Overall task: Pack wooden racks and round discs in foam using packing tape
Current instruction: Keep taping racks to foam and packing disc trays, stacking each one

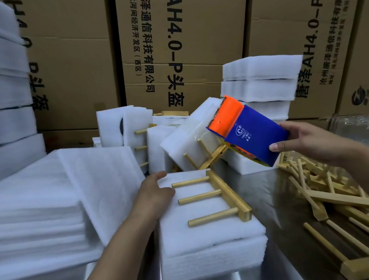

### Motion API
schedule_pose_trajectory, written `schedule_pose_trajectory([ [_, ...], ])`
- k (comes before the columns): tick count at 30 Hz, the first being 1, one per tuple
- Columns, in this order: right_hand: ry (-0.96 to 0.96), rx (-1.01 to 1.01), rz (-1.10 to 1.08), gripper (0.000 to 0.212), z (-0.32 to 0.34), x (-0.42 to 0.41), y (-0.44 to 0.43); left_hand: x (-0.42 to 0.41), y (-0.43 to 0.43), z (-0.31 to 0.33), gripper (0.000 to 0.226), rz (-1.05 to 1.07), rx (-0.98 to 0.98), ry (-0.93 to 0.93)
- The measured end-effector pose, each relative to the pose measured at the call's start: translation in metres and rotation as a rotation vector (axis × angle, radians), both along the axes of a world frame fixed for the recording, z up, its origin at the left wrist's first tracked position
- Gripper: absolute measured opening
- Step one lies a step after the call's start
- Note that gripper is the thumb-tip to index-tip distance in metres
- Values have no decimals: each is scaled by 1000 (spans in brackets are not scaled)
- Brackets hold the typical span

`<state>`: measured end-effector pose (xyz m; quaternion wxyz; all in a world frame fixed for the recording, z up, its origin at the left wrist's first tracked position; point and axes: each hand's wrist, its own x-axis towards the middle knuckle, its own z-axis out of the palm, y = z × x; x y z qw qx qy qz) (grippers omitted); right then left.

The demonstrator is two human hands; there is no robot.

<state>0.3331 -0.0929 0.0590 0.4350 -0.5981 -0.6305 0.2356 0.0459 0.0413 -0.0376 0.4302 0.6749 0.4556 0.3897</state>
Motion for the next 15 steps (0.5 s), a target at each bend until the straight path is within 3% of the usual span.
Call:
schedule_pose_trajectory([
  [2,-51,-18,63,45,14,-11,-3,0,-4,2,49,13,212,153],
  [4,-132,-69,115,46,28,-22,-7,1,-11,10,45,-15,336,46],
  [6,-188,-127,165,52,41,-33,-10,1,-21,24,34,-169,167,-340],
  [8,-209,-175,226,51,50,-45,-12,-3,-29,35,55,-434,-153,-706],
  [10,-237,-224,268,48,56,-54,-13,-9,-31,40,74,-566,-310,-798],
  [12,-265,-255,282,45,60,-59,-13,-14,-31,41,79,-585,-327,-814],
  [15,-295,-261,275,42,62,-62,-12,-15,-28,40,44,-516,-283,-858],
])
